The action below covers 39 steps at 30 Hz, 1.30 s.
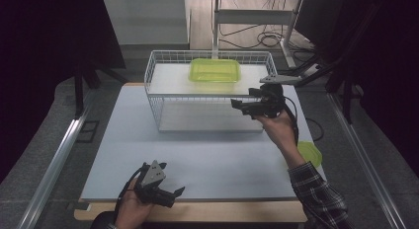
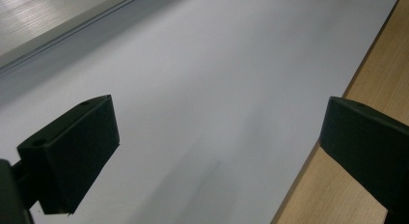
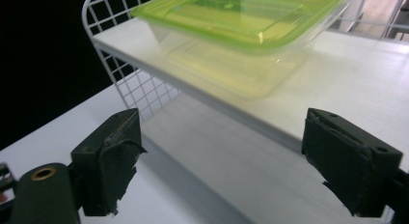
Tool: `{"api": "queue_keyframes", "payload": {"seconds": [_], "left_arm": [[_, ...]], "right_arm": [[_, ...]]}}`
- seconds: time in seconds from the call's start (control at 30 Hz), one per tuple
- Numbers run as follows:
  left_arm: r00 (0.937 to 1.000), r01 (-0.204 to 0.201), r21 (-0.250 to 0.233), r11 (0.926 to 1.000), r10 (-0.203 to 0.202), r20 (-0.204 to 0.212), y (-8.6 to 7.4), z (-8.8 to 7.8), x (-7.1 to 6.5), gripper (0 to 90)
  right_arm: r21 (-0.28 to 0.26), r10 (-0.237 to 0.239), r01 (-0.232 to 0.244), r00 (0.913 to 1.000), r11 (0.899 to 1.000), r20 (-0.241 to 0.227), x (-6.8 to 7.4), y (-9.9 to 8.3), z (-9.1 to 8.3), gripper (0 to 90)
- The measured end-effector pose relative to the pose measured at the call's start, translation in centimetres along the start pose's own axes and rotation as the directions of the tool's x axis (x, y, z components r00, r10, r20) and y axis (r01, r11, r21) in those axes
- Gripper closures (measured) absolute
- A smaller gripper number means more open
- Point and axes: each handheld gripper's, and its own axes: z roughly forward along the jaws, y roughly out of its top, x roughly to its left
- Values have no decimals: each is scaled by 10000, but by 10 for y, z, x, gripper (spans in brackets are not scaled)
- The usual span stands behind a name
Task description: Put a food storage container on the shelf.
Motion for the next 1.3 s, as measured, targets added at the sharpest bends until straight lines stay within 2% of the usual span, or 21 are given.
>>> {"api": "queue_keyframes", "payload": {"seconds": [0.23,0.4,0.6,0.83,1.03,1.3], "left_arm": [[9996,-267,-70,9996,267,-34,0,1,-2,0],[9978,-641,163,9978,643,-159,0,3,-4,0],[9973,-678,222,9975,684,-251,0,4,-5,0],[9961,-803,355,9961,815,-326,0,5,-5,0],[9962,-797,310,9963,807,-328,0,5,-5,0],[9961,-810,291,9963,819,-320,0,4,-6,0]], "right_arm": [[195,-301,305,9993,9993,-213,6,-20,-4,93],[344,-497,504,9985,9981,-216,7,-36,-7,84],[275,-856,859,9963,9959,-105,9,-53,-13,68],[167,-723,729,9969,9972,-325,7,-73,-19,64],[410,-637,657,9968,9970,-478,7,-88,-21,64],[550,-818,844,9955,9949,-489,16,-104,-25,67]]}}
